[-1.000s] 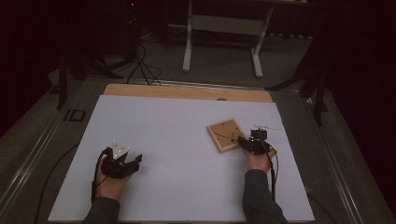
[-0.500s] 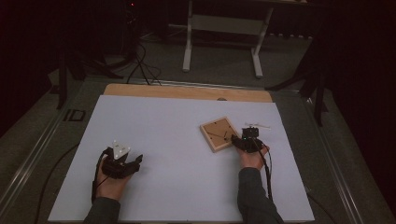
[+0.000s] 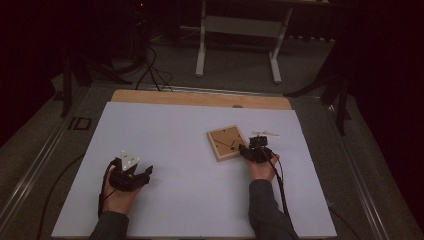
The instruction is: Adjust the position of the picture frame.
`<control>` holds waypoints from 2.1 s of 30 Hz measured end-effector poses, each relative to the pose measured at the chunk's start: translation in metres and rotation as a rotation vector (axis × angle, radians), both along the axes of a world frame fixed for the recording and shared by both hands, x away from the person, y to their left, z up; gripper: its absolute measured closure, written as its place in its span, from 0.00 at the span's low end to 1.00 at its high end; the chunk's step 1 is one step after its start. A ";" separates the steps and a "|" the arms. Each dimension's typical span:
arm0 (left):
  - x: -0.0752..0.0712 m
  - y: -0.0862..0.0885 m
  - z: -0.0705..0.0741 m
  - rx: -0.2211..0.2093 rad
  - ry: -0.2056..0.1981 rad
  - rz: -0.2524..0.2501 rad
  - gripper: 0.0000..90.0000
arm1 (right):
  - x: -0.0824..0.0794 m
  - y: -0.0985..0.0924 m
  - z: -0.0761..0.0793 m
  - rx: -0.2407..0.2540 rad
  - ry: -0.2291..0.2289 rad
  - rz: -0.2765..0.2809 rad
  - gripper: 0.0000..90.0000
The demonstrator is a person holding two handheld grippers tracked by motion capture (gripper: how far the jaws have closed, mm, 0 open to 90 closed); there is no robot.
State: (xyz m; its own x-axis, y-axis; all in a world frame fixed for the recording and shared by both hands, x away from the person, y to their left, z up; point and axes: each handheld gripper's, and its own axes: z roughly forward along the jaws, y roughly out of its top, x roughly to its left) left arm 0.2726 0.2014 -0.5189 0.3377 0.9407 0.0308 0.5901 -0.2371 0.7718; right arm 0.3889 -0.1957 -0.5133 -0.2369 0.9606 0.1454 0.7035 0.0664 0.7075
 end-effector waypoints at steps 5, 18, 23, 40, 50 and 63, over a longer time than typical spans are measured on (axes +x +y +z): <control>0.000 0.000 0.000 0.000 -0.001 0.000 0.47 | 0.000 0.004 0.000 0.013 0.003 0.024 0.69; 0.000 0.000 0.000 0.000 -0.001 -0.001 0.47 | -0.004 0.018 0.001 -0.006 -0.020 0.157 0.90; 0.000 0.000 0.000 0.001 0.000 -0.001 0.47 | -0.005 0.024 0.000 0.003 -0.028 0.207 0.90; 0.000 0.001 0.001 -0.001 0.000 0.001 0.47 | -0.016 0.048 -0.001 -0.016 -0.046 0.462 0.90; 0.000 0.002 0.001 -0.001 -0.002 0.001 0.47 | -0.043 0.054 0.013 -0.037 -0.084 0.516 0.99; -0.001 0.003 0.002 -0.002 -0.006 -0.004 0.48 | -0.057 0.057 -0.008 -0.103 -0.042 0.570 1.00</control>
